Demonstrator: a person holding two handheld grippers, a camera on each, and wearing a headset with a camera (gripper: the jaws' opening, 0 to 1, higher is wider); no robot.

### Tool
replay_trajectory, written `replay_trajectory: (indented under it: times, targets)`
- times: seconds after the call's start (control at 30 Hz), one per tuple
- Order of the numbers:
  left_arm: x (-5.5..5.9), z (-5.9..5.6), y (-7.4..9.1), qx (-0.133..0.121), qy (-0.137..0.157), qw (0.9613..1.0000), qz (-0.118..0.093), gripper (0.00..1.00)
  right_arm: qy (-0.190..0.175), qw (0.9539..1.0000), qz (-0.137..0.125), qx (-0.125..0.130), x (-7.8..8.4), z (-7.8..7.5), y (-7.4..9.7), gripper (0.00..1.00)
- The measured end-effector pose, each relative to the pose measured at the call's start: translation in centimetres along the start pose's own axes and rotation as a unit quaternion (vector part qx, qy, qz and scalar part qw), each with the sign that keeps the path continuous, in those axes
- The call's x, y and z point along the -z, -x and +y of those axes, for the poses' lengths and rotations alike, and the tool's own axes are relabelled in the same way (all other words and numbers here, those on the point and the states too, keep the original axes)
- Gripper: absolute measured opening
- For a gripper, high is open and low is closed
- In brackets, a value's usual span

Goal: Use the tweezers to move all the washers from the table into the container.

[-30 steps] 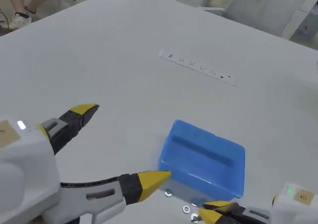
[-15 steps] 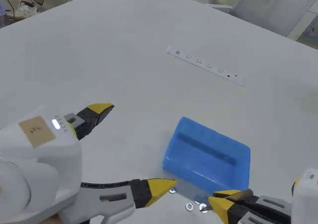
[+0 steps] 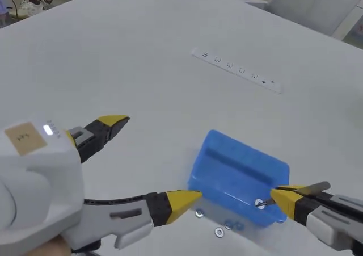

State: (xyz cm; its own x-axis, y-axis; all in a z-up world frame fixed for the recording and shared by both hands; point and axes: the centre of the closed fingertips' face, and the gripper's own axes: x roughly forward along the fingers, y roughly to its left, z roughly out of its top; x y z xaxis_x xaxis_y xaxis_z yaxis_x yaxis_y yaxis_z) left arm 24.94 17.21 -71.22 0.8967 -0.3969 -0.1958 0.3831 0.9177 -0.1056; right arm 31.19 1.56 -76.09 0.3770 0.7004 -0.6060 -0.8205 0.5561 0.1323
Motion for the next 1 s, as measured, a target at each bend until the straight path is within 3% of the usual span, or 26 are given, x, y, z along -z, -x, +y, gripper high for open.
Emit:
replay_trajectory:
  times: [0.2,0.37,0.57,0.73,1.0]
  targets:
    - [-0.2,0.0,0.0,0.008,0.007,0.9999,-0.008,0.88,-0.010,0.9994,0.012,0.031,0.4,-2.1,-1.6,0.03]
    - [0.0,-0.4,-0.1,0.018,0.007,0.9998,-0.004,0.87,-0.011,0.9984,0.024,0.050,1.0,-3.4,-2.7,0.03]
    - [0.1,-0.4,-0.1,0.016,0.002,0.9999,-0.001,0.87,0.002,0.9977,0.046,0.050,2.2,-4.7,-3.7,0.03]
    - [0.1,-0.4,-0.1,0.014,0.006,0.9999,-0.001,0.86,0.000,0.9976,0.054,0.043,2.6,-4.6,-4.0,0.03]
    - [0.4,-0.9,-0.4,0.021,0.001,0.9997,0.012,0.86,0.001,0.9982,0.049,0.036,2.8,-4.9,-4.1,0.04]
